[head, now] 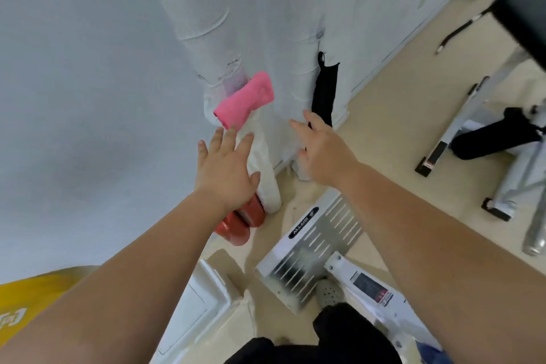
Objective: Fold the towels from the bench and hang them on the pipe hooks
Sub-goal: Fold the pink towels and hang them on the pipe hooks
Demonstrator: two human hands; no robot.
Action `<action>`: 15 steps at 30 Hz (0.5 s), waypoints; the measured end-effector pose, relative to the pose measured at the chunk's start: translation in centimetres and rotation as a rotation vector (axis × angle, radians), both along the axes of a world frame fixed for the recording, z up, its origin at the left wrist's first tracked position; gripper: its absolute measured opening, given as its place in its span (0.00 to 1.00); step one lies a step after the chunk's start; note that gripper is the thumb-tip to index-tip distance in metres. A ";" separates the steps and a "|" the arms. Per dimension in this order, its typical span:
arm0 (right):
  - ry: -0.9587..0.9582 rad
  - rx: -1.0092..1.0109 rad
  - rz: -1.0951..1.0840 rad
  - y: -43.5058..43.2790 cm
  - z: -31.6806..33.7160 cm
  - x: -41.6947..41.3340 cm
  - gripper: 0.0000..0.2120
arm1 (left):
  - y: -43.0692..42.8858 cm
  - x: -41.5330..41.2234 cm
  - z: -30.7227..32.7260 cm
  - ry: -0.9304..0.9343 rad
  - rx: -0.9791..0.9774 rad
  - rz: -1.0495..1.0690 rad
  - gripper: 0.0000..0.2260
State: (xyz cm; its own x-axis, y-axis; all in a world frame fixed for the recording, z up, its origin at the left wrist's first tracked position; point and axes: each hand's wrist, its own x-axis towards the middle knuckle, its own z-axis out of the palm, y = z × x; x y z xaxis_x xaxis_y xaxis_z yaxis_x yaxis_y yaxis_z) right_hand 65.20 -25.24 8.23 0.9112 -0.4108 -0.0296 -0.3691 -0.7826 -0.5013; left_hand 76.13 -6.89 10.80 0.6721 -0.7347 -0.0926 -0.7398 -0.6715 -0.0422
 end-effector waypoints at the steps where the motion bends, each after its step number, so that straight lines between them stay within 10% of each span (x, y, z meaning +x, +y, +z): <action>1: 0.023 -0.005 -0.045 1.0 0.1 -1.6 0.29 | 0.7 -0.9 -0.1 0.036 -0.027 -0.022 0.35; 15: 0.566 -0.076 -0.370 10.0 -3.0 -32.5 0.27 | 0.8 -21.6 -3.8 0.323 0.079 -0.383 0.35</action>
State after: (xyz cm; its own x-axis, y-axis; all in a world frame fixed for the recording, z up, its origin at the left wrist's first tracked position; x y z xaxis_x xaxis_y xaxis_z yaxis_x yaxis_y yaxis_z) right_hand 32.73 -15.27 5.24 0.5629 -0.7122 -0.4194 -0.8086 -0.5796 -0.1010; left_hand 54.49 -6.09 6.99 0.2837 -0.9052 -0.3165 -0.9160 -0.3534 0.1898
